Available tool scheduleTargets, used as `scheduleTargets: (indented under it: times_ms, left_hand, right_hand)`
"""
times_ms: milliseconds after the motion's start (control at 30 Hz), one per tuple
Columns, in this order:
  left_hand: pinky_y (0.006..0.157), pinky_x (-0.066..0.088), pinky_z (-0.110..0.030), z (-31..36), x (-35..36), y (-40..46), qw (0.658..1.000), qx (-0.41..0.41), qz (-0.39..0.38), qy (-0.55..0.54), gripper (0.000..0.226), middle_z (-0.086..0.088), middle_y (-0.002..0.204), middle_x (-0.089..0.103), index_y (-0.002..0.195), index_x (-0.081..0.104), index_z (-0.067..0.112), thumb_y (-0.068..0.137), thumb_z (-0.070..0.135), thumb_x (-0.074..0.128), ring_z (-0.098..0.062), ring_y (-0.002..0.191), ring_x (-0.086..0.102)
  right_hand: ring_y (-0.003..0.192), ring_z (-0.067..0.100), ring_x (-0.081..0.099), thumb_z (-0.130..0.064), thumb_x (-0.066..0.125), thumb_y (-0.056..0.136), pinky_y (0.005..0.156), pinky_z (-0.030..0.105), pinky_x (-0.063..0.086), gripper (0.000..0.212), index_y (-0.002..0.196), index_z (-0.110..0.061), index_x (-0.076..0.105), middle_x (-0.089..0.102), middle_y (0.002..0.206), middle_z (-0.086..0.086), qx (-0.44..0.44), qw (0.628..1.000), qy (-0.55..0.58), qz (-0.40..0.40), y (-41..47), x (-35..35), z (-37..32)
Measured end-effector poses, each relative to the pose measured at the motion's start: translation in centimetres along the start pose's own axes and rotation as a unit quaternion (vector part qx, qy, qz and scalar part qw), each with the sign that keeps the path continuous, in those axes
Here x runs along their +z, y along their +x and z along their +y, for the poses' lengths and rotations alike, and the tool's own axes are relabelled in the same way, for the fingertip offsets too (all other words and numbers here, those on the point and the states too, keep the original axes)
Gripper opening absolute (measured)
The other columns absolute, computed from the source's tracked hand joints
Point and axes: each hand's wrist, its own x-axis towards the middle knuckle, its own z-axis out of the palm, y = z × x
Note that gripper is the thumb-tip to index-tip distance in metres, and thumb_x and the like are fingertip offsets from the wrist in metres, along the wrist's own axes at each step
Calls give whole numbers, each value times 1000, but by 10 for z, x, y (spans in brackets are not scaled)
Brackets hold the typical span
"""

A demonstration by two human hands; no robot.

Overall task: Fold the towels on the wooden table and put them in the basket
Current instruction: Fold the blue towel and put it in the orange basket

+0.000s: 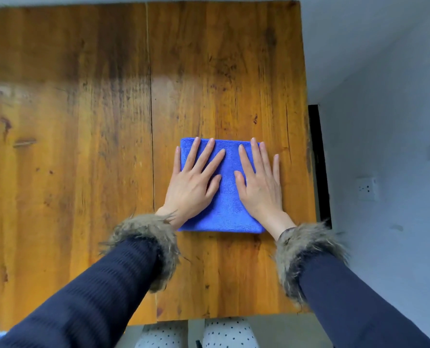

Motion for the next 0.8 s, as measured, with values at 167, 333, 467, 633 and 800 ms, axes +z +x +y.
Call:
scheduleTargets:
  times_ms: [167, 333, 467, 633, 800]
  left_hand:
    - [113, 17, -28, 0, -19, -32, 961, -130, 111, -217, 50, -11, 145, 37, 138, 39, 9, 90, 20, 45, -27, 138, 26]
    - [87, 45, -32, -4, -33, -37, 814, -396, 111, -411, 26, 8, 86, 57, 115, 56, 8, 89, 14, 57, -11, 83, 54]
    - [80, 45, -31, -6, -34, -29, 782, -435, 20, -446, 32, 2, 87, 58, 112, 57, 10, 85, 25, 64, -15, 84, 55]
    - [65, 42, -25, -9, -36, -24, 772, -437, -54, -458, 20, 4, 79, 60, 98, 60, 13, 83, 26, 67, -14, 77, 55]
    - [60, 43, -19, -4, -41, -44, 727, -447, -68, -517, 10, 0, 86, 65, 90, 64, 9, 88, 19, 61, -13, 77, 58]
  right_hand:
    - [130, 25, 39, -19, 50, 92, 108, 35, 29, 46, 136, -9, 43, 40, 142, 10, 170, 965, 181, 82, -24, -26, -9]
    - [102, 27, 58, -28, 57, 89, 91, 38, 43, 36, 120, -10, 53, 63, 105, 5, 335, 918, 211, -22, -28, -35, -6]
    - [82, 26, 56, -36, 60, 86, 64, 31, 38, 27, 96, -12, 60, 66, 89, 6, 409, 871, 252, -103, -17, -29, 0]
    - [82, 30, 66, -21, 59, 88, 65, 32, 45, 31, 91, 9, 64, 69, 96, 19, 428, 819, 360, -125, -10, -40, -3]
    - [71, 17, 58, -16, 57, 90, 60, 27, 42, 14, 86, -3, 58, 66, 93, 14, 398, 796, 419, -180, -12, -54, -9]
